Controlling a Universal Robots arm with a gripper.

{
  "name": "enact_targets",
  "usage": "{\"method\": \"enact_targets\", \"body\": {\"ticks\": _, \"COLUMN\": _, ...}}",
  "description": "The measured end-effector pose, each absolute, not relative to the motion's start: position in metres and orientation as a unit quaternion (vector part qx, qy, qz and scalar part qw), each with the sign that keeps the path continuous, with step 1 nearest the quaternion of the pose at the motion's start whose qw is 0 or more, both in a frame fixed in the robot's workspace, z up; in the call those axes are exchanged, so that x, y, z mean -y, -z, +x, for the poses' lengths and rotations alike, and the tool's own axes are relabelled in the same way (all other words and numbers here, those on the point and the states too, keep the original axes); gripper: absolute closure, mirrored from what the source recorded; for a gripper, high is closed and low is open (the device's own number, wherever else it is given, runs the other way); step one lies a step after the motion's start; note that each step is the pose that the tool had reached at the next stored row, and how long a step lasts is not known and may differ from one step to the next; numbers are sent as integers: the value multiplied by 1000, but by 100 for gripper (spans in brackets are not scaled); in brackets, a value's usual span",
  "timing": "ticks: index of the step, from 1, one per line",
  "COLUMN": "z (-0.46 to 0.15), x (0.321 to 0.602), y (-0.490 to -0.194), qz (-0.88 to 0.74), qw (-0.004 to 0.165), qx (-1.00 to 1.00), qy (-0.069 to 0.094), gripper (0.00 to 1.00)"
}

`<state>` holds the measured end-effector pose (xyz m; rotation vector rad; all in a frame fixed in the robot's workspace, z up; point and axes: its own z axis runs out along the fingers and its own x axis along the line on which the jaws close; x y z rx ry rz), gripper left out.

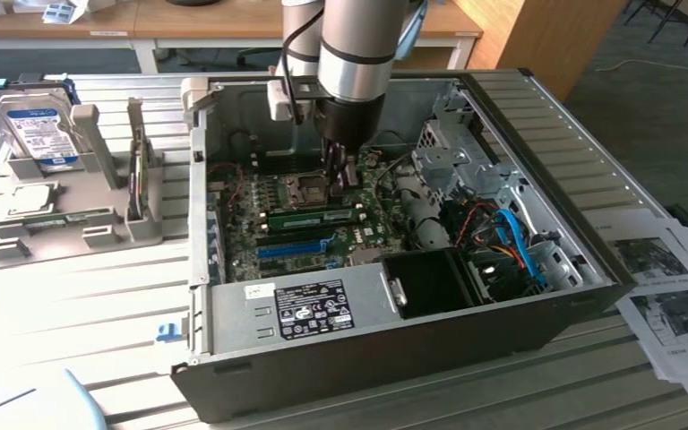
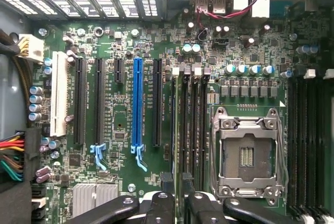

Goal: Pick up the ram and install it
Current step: 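Insert the ram into the slot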

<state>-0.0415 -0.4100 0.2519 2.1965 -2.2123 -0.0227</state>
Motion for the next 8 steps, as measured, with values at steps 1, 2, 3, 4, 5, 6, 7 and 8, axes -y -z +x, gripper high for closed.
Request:
{"method": "enact_targets", "body": {"ticks": 1, "z": -41, "x": 410, "y": -253, "qz": 705, "qw": 12, "qx": 710, "qy": 7, "gripper": 82}}
{"method": "enact_targets", "body": {"ticks": 2, "z": -41, "x": 410, "y": -254, "qz": 705, "qw": 12, "qx": 710, "qy": 7, "gripper": 82}}
{"method": "enact_targets", "body": {"ticks": 3, "z": -41, "x": 410, "y": -255, "qz": 704, "qw": 12, "qx": 710, "qy": 7, "gripper": 82}}
{"method": "enact_targets", "body": {"ticks": 4, "z": -41, "x": 410, "y": -256, "qz": 705, "qw": 12, "qx": 710, "qy": 7, "gripper": 82}}
{"method": "enact_targets", "body": {"ticks": 5, "z": -41, "x": 410, "y": -257, "qz": 704, "qw": 12, "qx": 710, "qy": 7, "gripper": 82}}
{"method": "enact_targets", "body": {"ticks": 6, "z": -41, "x": 410, "y": -258, "qz": 704, "qw": 12, "qx": 710, "qy": 7, "gripper": 82}}
{"method": "enact_targets", "body": {"ticks": 7, "z": -41, "x": 410, "y": -260, "qz": 704, "qw": 12, "qx": 710, "qy": 7, "gripper": 82}}
{"method": "enact_targets", "body": {"ticks": 8, "z": -41, "x": 410, "y": -261, "qz": 705, "qw": 12, "qx": 710, "qy": 7, "gripper": 82}}
